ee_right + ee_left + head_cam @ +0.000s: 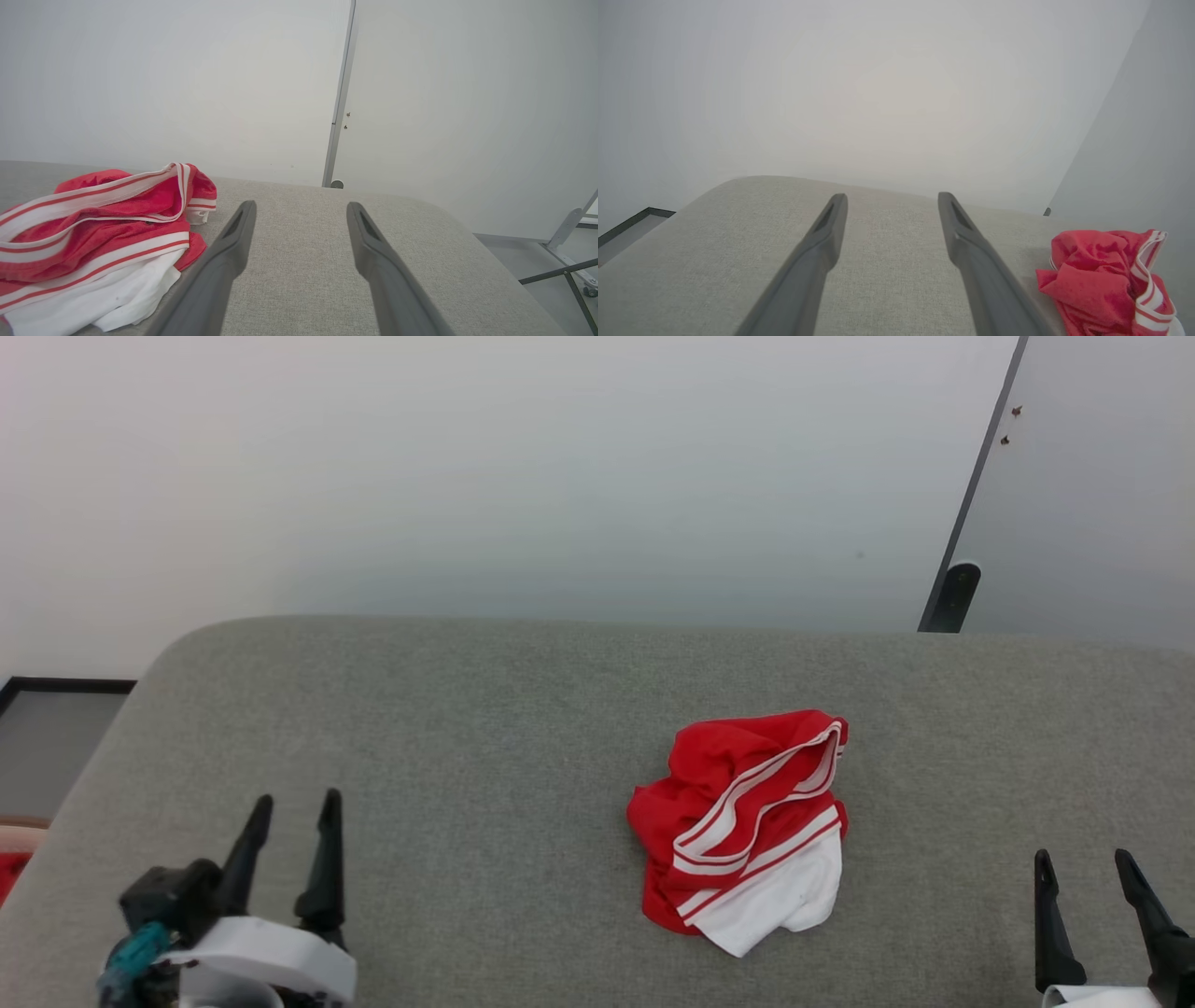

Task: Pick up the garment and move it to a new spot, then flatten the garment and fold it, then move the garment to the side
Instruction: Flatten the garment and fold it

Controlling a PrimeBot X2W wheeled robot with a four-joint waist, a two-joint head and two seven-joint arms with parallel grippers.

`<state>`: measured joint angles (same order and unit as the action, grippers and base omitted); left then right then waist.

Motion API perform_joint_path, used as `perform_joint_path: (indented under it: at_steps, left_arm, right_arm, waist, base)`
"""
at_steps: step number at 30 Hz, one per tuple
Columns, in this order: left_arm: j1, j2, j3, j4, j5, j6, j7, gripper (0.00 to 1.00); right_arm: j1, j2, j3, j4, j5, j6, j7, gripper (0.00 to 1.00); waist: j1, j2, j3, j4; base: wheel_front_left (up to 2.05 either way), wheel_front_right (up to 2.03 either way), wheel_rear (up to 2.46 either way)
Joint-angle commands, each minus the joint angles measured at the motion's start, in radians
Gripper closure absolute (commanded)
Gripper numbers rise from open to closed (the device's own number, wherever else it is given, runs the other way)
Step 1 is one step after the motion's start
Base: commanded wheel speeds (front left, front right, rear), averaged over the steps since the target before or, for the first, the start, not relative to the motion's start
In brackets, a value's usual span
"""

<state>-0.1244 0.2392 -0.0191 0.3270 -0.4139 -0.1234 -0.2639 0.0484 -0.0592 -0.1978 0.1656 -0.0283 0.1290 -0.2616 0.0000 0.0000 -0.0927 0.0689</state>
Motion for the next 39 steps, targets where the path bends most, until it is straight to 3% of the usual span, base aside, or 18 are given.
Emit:
perform_joint_path:
  at_steps: [1,5,14,20,26,31,39]
  left_arm:
    - [-0.016,-0.004,-0.01,-0.004,-0.013,-0.005,0.001,0.0]
    - [-0.052,-0.005,-0.056,-0.032,-0.07,-0.008,0.065,0.0]
    - [-0.137,0.036,-0.174,-0.118,-0.196,-0.009,0.348,0.0]
    - [-0.213,0.075,-0.256,-0.135,-0.332,-0.008,0.704,0.0]
    - [-0.28,0.093,-0.323,-0.151,-0.397,0.035,0.997,0.0]
    - [-0.334,0.086,-0.357,-0.137,-0.399,0.068,1.099,0.0]
    - [-0.384,0.077,-0.404,-0.068,-0.371,0.082,1.158,0.0]
  right_arm:
    - [-0.01,0.0,0.003,-0.003,-0.002,0.003,-0.005,0.0]
    - [-0.026,0.0,0.012,-0.01,-0.004,0.003,-0.005,0.0]
    - [-0.056,0.002,-0.008,-0.004,-0.002,0.003,-0.003,0.0]
    - [-0.067,0.005,-0.004,0.011,0.008,0.003,-0.003,0.0]
    - [-0.085,0.007,0.003,0.019,0.022,0.003,-0.003,0.0]
    - [-0.089,0.009,0.01,0.025,0.033,0.003,-0.003,0.0]
    - [-0.103,0.01,0.024,0.035,0.054,0.003,-0.003,0.0]
  waist:
    - [0.0,0.0,0.005,-0.005]
    - [0.0,0.0,0.023,-0.032]
    - [0.0,0.0,0.066,-0.13]
    - [0.0,0.0,0.087,-0.2]
    - [0.0,0.0,0.106,-0.256]
    - [0.0,0.0,0.127,-0.285]
    - [0.0,0.0,0.148,-0.316]
  base:
    - [0.0,0.0,0.0]
    - [0.0,0.0,0.0]
    - [0.0,0.0,0.0]
    - [0.0,0.0,0.0]
    - [0.0,0.0,0.0]
    - [0.0,0.0,0.0]
    - [0.0,0.0,0.0]
